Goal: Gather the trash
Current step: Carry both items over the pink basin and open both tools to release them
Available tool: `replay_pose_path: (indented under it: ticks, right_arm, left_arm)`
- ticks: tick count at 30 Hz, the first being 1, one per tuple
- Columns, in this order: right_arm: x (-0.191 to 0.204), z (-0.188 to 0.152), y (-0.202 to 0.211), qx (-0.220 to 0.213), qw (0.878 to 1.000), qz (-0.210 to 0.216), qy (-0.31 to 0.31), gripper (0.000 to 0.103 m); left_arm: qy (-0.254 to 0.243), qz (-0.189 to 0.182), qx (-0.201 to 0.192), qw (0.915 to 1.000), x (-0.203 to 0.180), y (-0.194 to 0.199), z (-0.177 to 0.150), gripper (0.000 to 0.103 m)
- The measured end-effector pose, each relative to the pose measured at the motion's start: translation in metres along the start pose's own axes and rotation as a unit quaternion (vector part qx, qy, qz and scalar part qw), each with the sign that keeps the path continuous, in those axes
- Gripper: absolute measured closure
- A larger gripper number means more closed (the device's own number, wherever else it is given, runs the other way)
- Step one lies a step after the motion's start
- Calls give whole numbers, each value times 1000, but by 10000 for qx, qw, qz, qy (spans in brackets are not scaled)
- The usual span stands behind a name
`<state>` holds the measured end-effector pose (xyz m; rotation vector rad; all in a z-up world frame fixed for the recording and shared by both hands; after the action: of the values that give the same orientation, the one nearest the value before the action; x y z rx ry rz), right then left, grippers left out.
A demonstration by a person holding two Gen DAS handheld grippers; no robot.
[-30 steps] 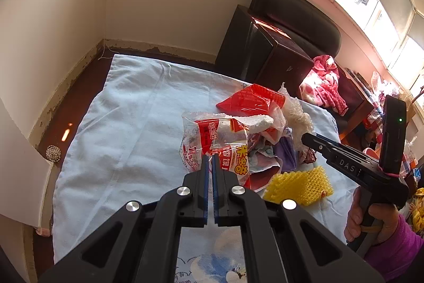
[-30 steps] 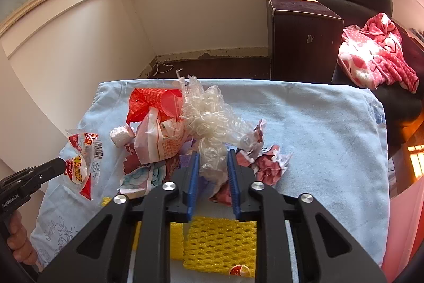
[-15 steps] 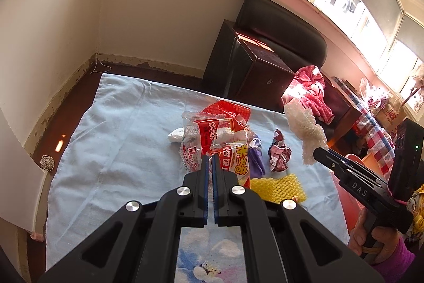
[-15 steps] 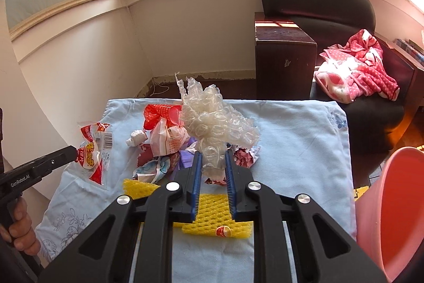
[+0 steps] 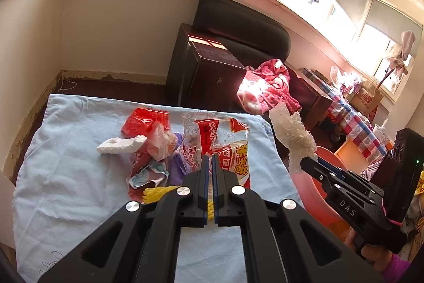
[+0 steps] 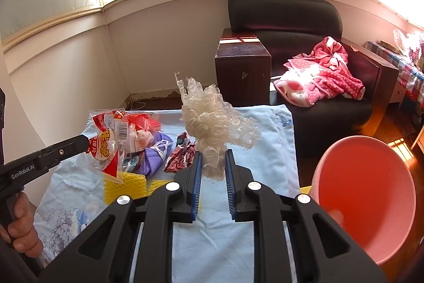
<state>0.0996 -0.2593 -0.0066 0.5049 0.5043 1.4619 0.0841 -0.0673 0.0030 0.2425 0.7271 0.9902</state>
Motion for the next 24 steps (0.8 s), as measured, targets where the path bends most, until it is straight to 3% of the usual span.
replay_pose_path:
  ticks: [13,24]
  right_arm:
    - [-87,-18,15,50,9948,-834,-588,85]
    - [-152,-41,17,255,9834,-1499,-993,85]
  left_arm:
    - [-529,-826,301,9947,-91,-62,-5,101]
    - [-1088,-1360,748,9819,-160,-117,-23,101]
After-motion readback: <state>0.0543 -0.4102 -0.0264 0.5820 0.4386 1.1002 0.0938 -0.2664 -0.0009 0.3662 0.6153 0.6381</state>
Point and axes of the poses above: each gripper's, at about its wrist camera, not at the fingertips, and y roughly against the way its jaws point, x to its left, z to its top, the point moved 6 cm from there along -y, roughly the way its jaws point, and after that the axes turned 14 degrees about -z, right-handed, at the moved point
